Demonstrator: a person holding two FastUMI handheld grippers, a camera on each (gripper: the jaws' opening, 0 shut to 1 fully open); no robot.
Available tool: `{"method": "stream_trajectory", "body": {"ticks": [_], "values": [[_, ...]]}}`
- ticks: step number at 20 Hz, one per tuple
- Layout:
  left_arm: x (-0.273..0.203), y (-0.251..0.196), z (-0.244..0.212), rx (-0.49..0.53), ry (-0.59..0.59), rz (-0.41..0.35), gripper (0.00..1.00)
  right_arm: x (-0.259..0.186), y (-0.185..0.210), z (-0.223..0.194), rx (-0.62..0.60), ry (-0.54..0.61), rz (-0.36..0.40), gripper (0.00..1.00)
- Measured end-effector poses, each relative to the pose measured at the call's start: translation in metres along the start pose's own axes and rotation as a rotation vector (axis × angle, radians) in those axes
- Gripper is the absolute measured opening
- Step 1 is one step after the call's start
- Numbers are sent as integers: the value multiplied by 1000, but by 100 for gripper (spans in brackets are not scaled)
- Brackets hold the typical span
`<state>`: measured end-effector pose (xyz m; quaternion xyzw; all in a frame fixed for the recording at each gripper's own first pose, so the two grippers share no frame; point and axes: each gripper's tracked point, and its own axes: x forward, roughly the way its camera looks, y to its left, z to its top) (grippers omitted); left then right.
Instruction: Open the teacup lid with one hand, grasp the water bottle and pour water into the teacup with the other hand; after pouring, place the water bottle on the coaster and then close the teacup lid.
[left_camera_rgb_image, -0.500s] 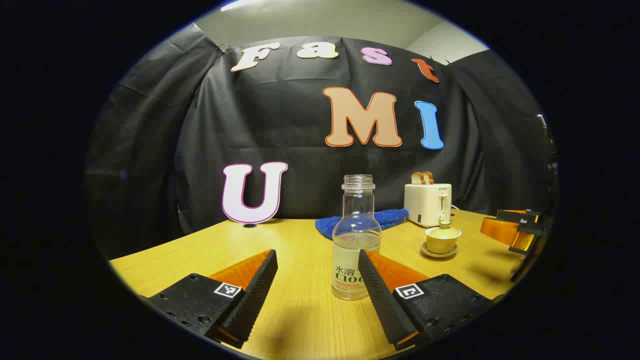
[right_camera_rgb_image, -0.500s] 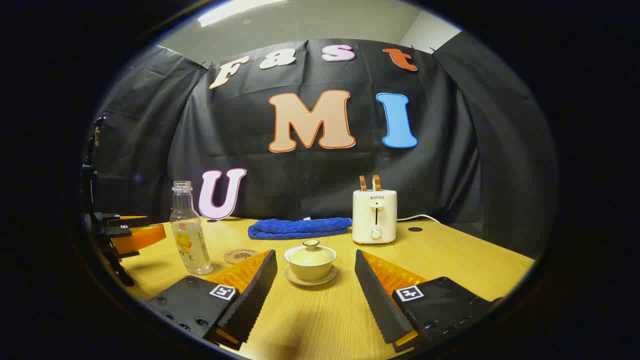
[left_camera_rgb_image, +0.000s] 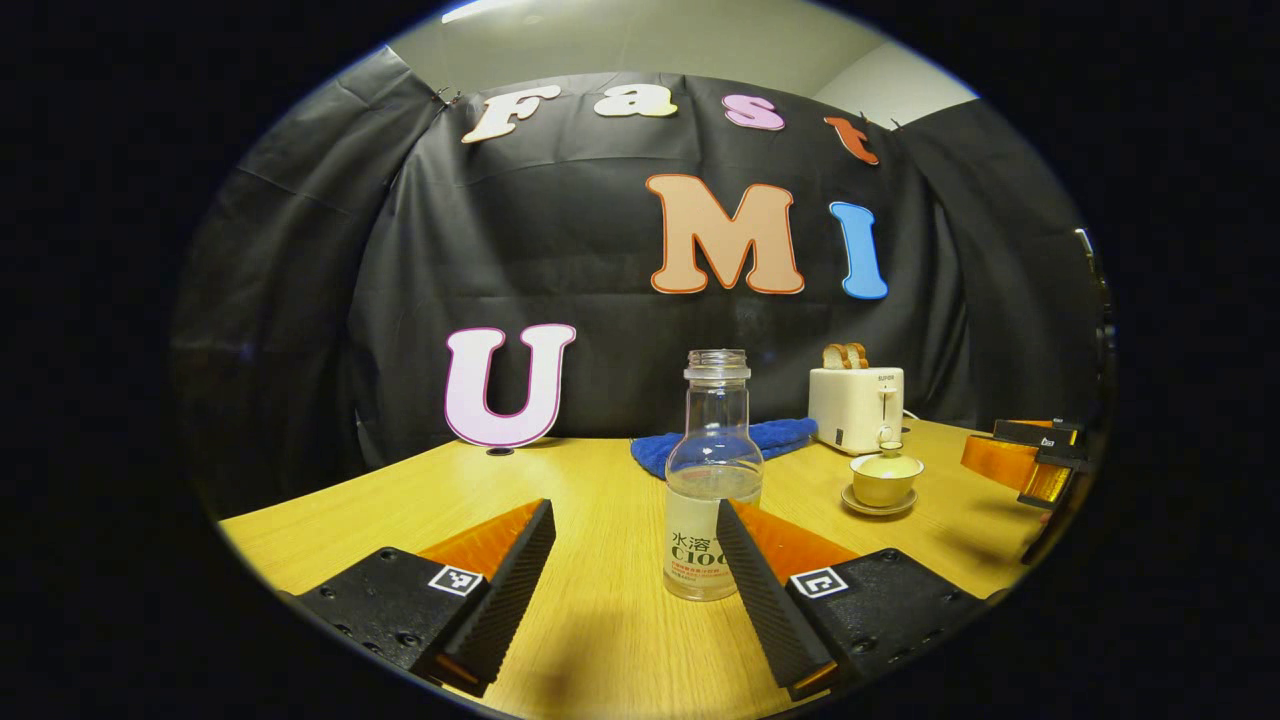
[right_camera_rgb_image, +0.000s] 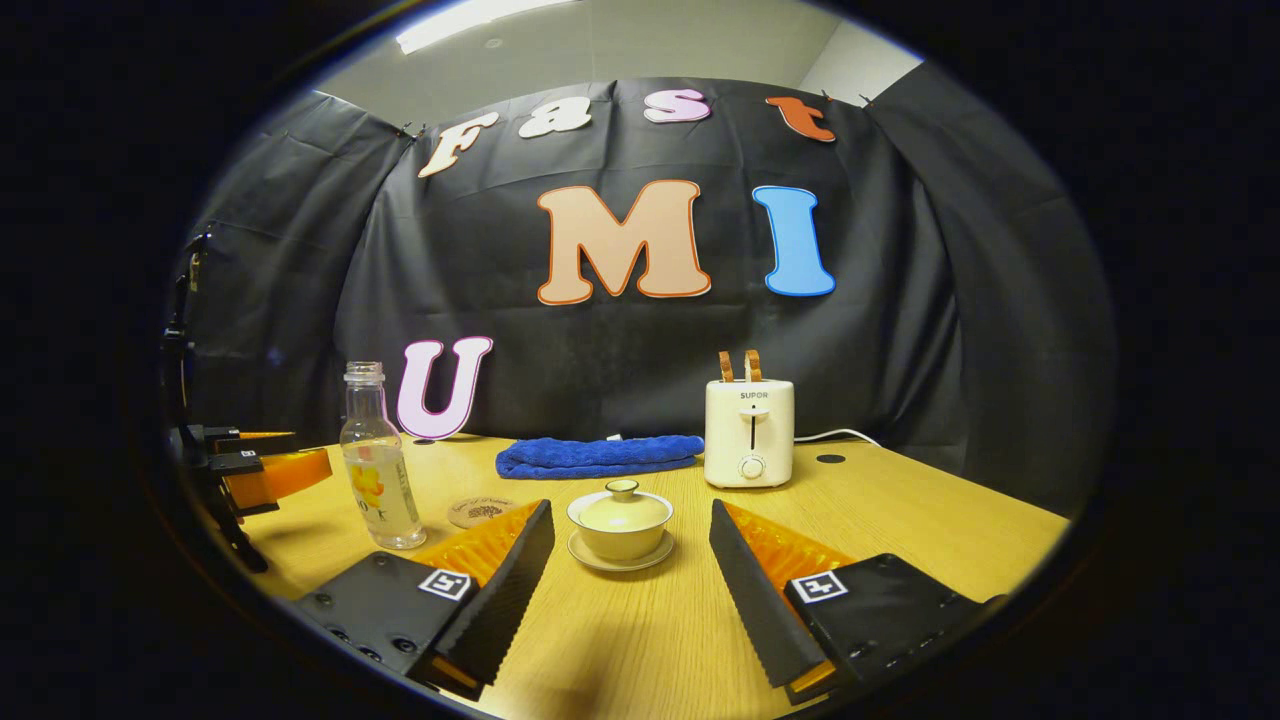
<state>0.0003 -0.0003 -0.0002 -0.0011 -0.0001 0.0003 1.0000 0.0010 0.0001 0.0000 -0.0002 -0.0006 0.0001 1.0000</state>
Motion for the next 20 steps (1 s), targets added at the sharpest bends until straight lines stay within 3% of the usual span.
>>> {"method": "stream_trajectory", "body": {"ticks": [14, 15, 16, 19, 20], "values": [[0, 0, 0, 2, -2, 0, 95, 1, 1, -1, 0, 3, 2, 99], [0, 0, 0, 2, -2, 0, 95, 2, 3, -2, 0, 4, 14, 94], [0, 0, 0, 2, -2, 0, 95, 3, 7, -2, 1, 6, 32, 99], [0, 0, 0, 3, -2, 1, 95, 11, 11, -2, 4, 10, 67, 99], [0, 0, 0, 3, -2, 1, 95, 16, 10, -3, 4, 12, 65, 93]]}}
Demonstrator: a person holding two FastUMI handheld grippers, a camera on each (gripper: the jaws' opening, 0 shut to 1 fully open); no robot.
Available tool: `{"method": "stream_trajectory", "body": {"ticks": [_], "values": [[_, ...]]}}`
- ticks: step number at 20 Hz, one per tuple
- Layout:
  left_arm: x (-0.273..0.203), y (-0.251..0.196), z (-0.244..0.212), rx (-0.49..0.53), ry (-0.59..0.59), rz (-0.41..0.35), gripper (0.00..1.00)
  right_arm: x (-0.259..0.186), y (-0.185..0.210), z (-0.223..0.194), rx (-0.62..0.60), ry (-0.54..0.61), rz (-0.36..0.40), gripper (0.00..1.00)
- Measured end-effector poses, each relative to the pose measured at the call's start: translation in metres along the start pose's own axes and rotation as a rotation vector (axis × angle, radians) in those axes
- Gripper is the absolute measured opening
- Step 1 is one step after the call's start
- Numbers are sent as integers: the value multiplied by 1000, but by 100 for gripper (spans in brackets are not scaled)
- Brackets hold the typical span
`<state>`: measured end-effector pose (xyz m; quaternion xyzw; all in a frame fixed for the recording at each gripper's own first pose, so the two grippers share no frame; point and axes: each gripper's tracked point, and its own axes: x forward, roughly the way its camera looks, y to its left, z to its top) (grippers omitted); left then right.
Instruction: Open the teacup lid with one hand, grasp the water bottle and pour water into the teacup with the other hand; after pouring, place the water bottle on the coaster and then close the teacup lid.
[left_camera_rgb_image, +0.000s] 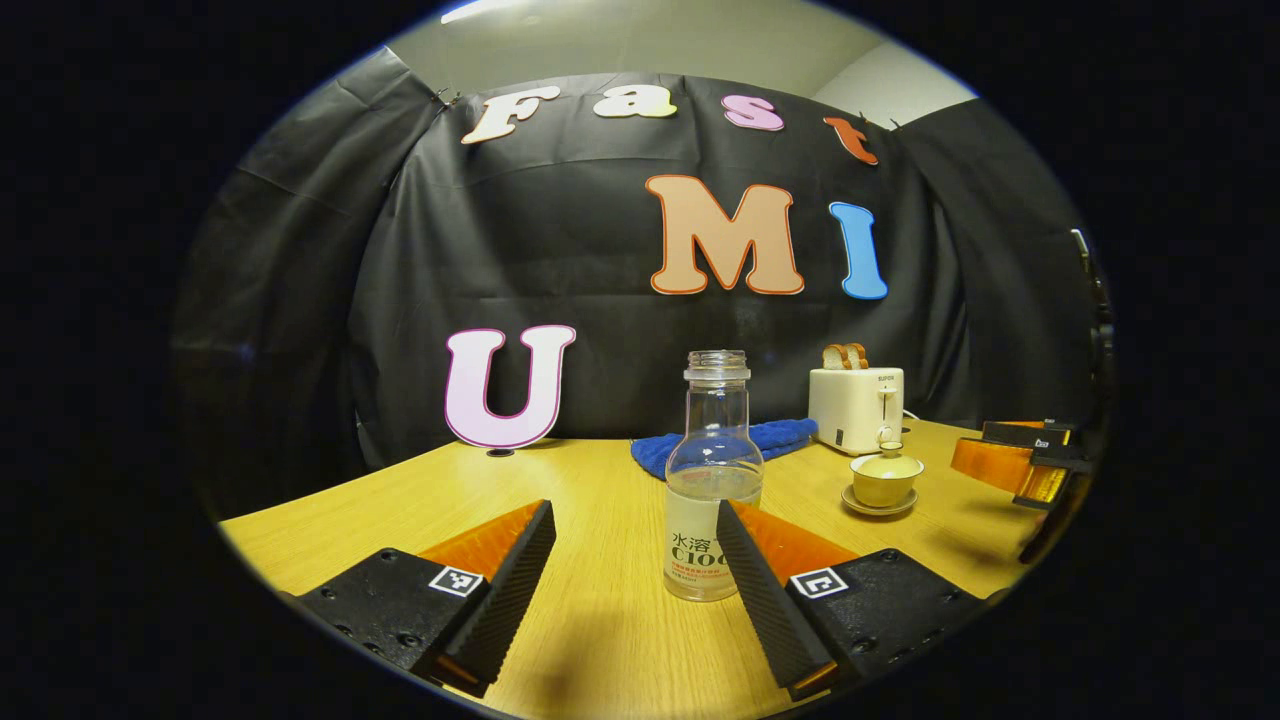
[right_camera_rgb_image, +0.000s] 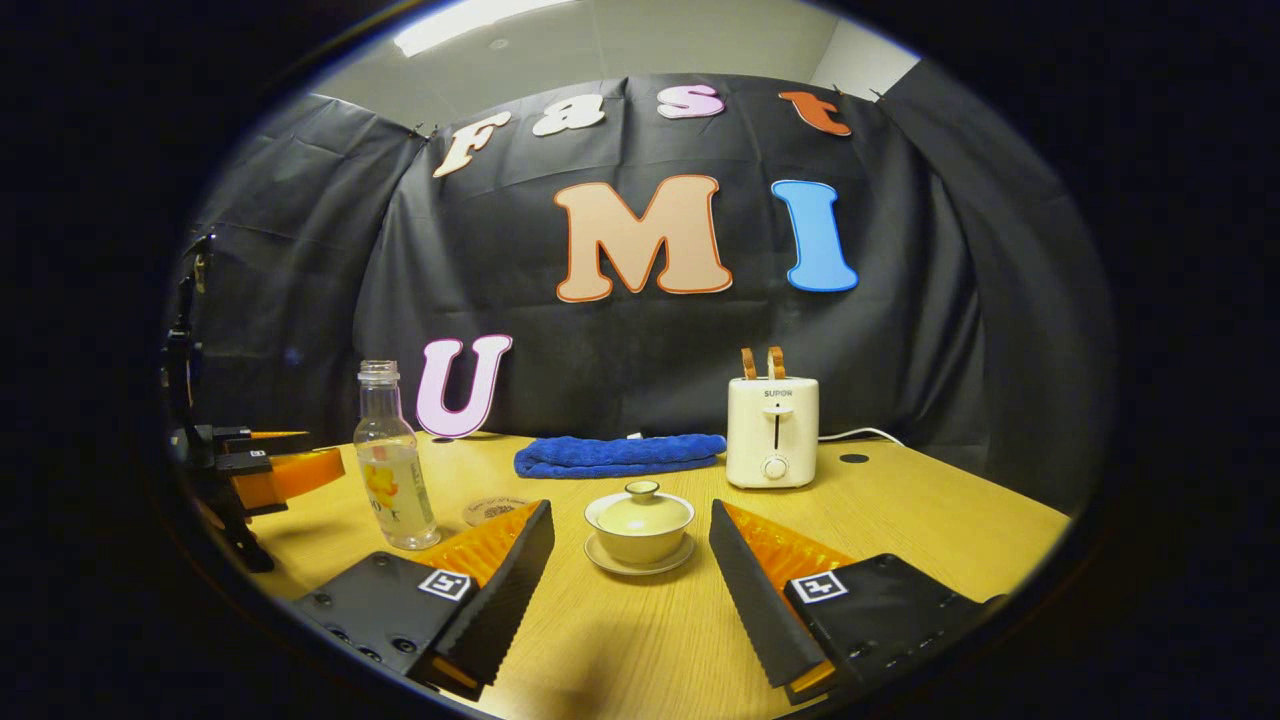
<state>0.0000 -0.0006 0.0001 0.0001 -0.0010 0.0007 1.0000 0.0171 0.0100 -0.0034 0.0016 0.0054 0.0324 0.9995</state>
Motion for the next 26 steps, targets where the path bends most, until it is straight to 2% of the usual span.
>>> {"method": "stream_trajectory", "body": {"ticks": [1, 3, 4, 5, 6, 10, 11, 12, 13, 17, 20, 23, 26], "values": [[0, 0, 0, 0, 0, 0, 95, 7, 0, -2, 1, 9, 2, 99], [0, 0, 0, 0, 0, 0, 95, 20, 4, -6, 1, 35, 16, 99], [0, 0, 0, 0, 0, 0, 95, 28, 4, -8, 1, 48, 20, 93], [0, 0, 0, -1, 0, 0, 95, 36, 5, -10, 0, 57, 24, 99], [0, 0, 0, 0, 0, 0, 95, 44, 6, -12, -1, 68, 30, 94], [0, 0, 0, -2, 2, 0, 95, 73, 3, -20, -4, 114, 28, 100], [0, -1, -1, -3, 2, 0, 93, 79, 4, -23, -6, 135, 37, 99], [0, 0, 0, -3, 3, 0, 95, 84, 6, -27, -8, 157, 45, 99], [0, 0, -1, -3, 2, 0, 95, 88, 4, -28, -10, 169, 36, 94], [1, -1, -1, -1, 0, 0, 95, 106, -4, -31, -8, 178, 11, 94], [1, -1, 0, -1, 0, -4, 95, 110, -5, -31, -10, 178, 20, 70], [1, -2, -1, -2, 0, -5, 95, 114, -2, -30, -18, 173, 34, 63], [1, -1, 0, -1, 0, -5, 93, 113, 1, -27, -42, 159, 42, 37]]}}
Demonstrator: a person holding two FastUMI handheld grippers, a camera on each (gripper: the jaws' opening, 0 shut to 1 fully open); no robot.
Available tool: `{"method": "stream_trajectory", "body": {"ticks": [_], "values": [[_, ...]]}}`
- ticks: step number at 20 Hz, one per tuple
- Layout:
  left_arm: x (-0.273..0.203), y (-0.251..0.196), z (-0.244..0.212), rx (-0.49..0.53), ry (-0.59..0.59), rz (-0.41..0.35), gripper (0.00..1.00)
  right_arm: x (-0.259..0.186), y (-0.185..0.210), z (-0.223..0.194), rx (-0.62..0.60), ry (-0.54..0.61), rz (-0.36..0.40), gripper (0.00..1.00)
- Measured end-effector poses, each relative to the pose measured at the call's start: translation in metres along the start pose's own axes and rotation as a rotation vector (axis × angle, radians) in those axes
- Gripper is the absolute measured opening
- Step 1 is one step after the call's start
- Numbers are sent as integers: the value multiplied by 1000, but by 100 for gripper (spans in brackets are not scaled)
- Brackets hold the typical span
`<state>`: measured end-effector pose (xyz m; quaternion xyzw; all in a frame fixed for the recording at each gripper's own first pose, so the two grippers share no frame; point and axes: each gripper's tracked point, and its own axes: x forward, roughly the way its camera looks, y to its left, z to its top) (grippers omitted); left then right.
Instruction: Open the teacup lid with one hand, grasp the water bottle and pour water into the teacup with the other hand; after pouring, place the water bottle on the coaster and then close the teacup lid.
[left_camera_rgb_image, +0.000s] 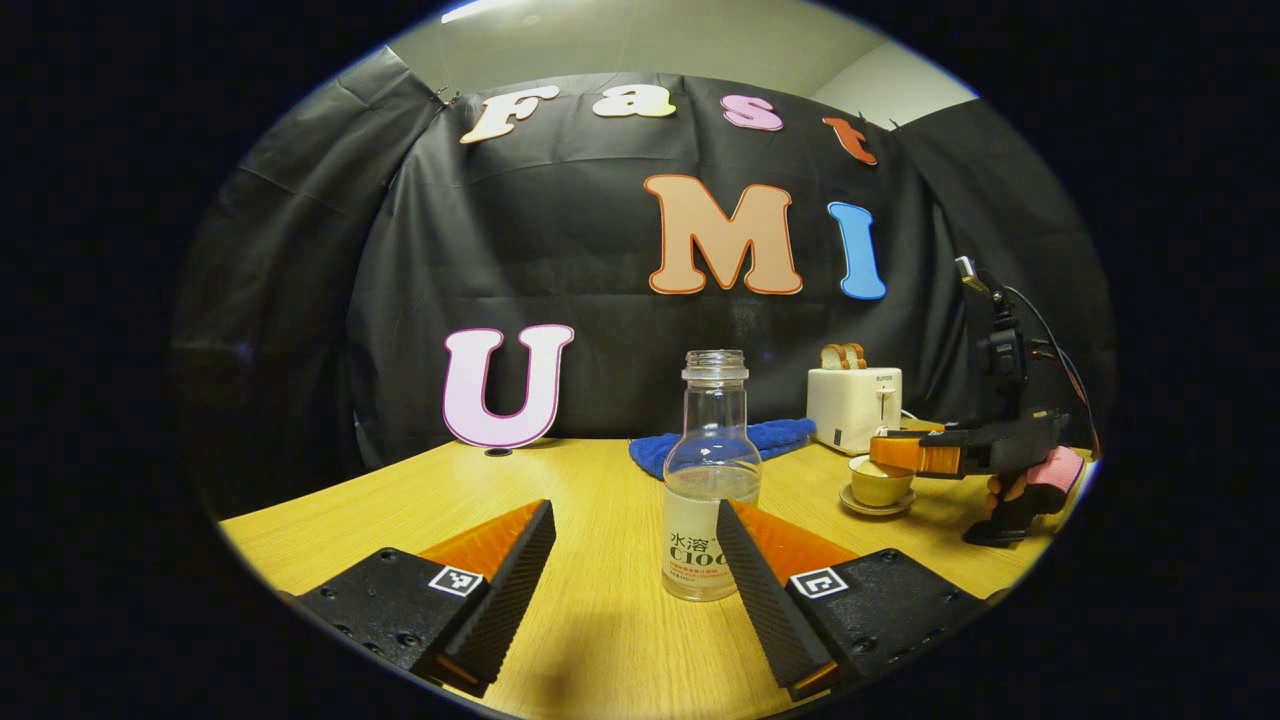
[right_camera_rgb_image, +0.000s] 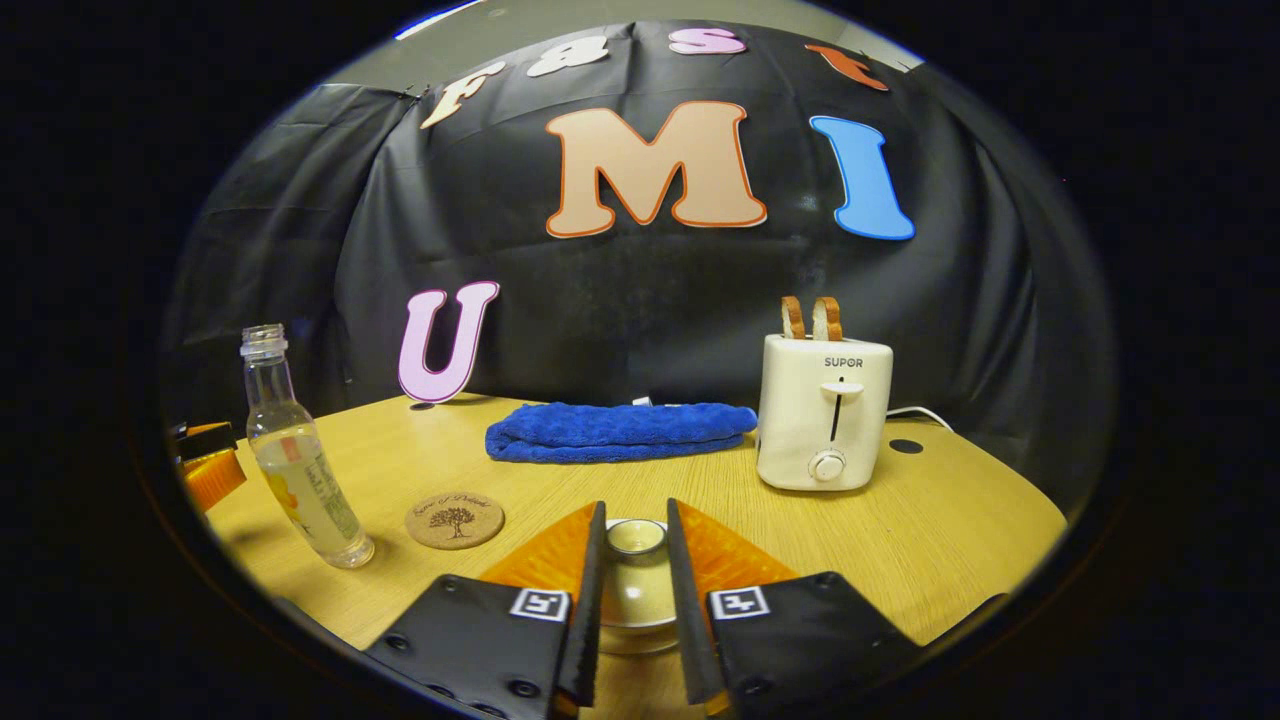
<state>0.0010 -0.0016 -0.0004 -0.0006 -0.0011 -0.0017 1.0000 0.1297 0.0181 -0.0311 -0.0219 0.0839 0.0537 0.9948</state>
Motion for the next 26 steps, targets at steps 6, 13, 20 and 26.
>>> {"method": "stream_trajectory", "body": {"ticks": [6, 13, 20, 26], "values": [[0, -1, -1, -1, 1, -2, 95, 0, 2, 0, -13, -10, 7, 30], [2, -8, -1, -1, 0, -38, 95, -23, -2, 12, 33, -106, 11, 30], [14, -23, -3, -3, 3, -98, 95, -65, -12, 10, 37, -131, -25, 29], [32, -40, -3, -2, 4, -150, 95, -103, -27, 11, 39, -164, -85, 30]]}}
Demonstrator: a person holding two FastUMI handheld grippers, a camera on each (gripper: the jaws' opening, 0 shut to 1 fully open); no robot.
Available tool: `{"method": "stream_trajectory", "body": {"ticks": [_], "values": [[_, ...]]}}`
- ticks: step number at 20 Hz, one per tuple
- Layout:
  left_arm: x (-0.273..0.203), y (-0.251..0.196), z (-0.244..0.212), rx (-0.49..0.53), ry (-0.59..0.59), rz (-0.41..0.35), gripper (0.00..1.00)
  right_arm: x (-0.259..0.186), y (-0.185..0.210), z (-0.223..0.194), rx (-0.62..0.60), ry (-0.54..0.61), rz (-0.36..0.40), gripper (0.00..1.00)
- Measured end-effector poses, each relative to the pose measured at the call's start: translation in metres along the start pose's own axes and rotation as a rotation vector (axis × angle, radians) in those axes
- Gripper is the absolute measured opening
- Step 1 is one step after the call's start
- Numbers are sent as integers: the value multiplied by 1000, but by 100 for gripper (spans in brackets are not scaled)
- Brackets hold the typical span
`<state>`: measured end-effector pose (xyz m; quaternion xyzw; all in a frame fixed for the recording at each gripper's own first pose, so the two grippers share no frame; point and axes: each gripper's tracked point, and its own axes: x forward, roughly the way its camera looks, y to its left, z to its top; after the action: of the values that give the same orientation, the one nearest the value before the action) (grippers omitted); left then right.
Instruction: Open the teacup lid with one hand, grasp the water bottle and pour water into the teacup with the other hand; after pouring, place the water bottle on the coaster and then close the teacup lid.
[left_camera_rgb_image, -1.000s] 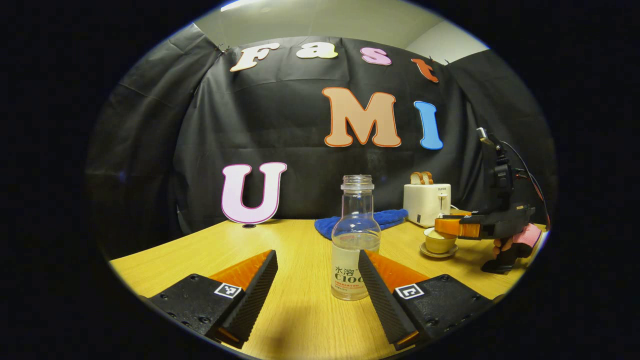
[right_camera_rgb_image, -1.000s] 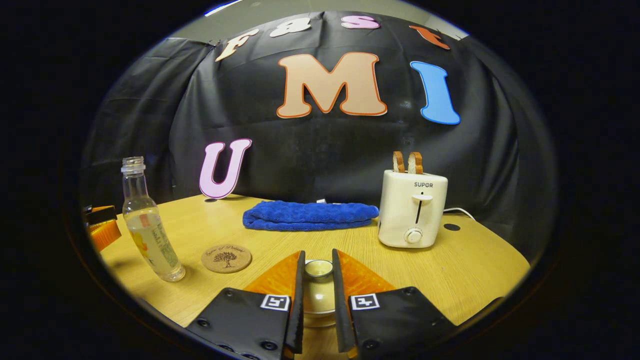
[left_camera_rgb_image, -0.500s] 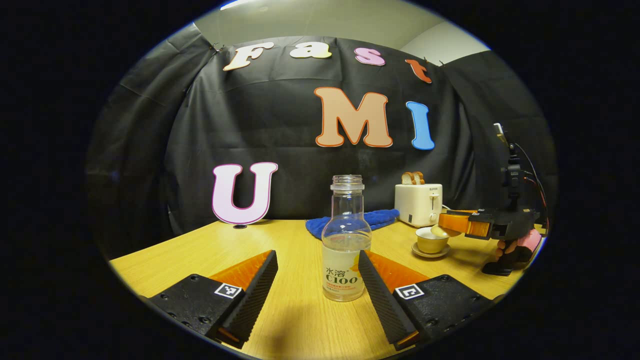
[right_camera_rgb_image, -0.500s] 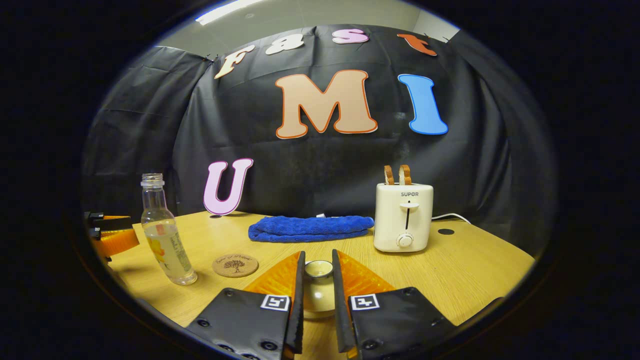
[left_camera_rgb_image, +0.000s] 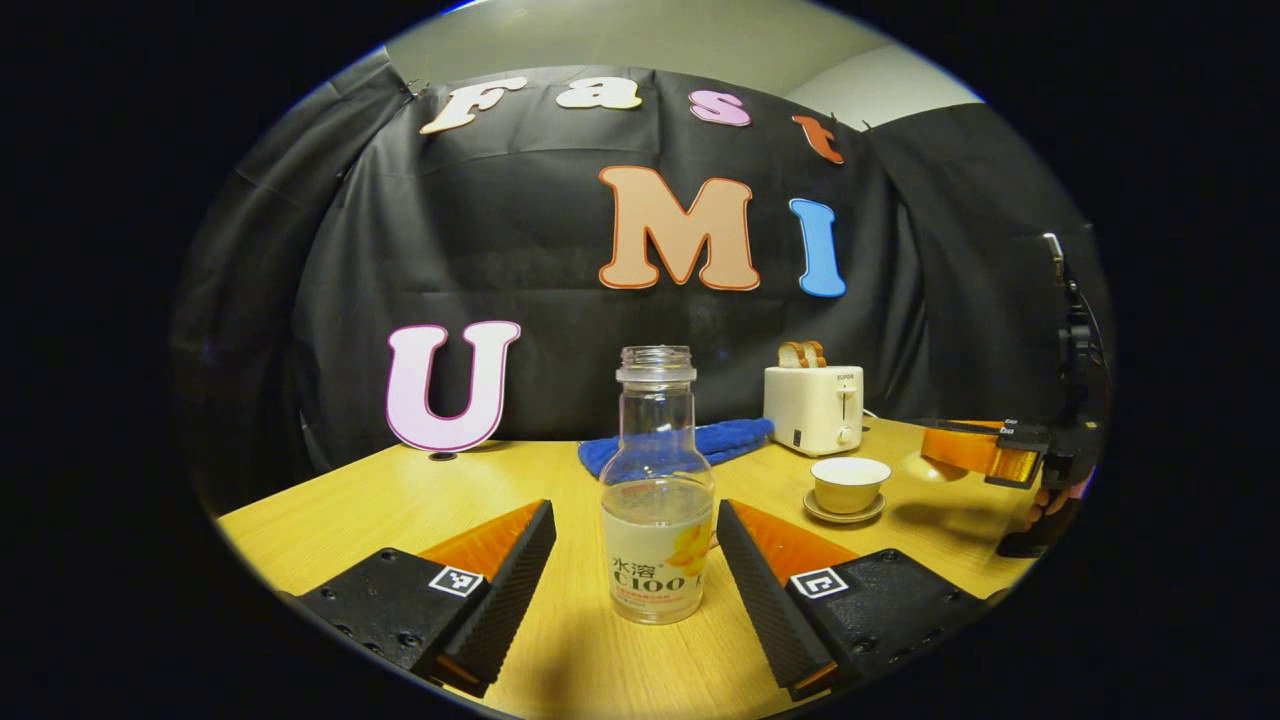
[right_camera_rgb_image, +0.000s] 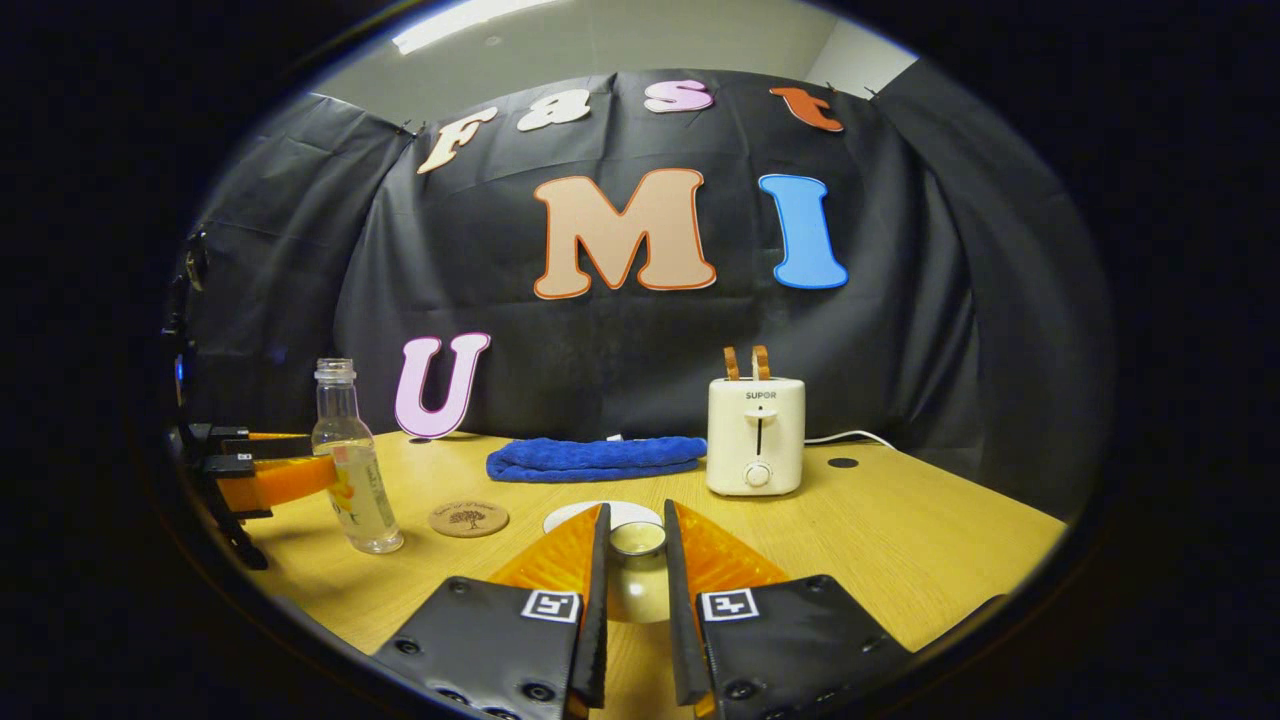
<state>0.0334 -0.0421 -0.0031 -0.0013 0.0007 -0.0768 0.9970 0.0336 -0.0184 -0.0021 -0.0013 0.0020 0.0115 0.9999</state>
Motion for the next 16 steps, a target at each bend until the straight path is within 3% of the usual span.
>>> {"method": "stream_trajectory", "body": {"ticks": [6, 15, 16], "values": [[14, -8, -4, 2, 29, -36, 96, -10, -8, 0, -1, 1, -39, 30], [34, -13, -24, 12, 156, -61, 83, -10, -7, 1, -1, 1, -33, 30], [35, -13, -23, 13, 157, -63, 75, -10, -6, 1, -1, 0, -31, 30]]}}
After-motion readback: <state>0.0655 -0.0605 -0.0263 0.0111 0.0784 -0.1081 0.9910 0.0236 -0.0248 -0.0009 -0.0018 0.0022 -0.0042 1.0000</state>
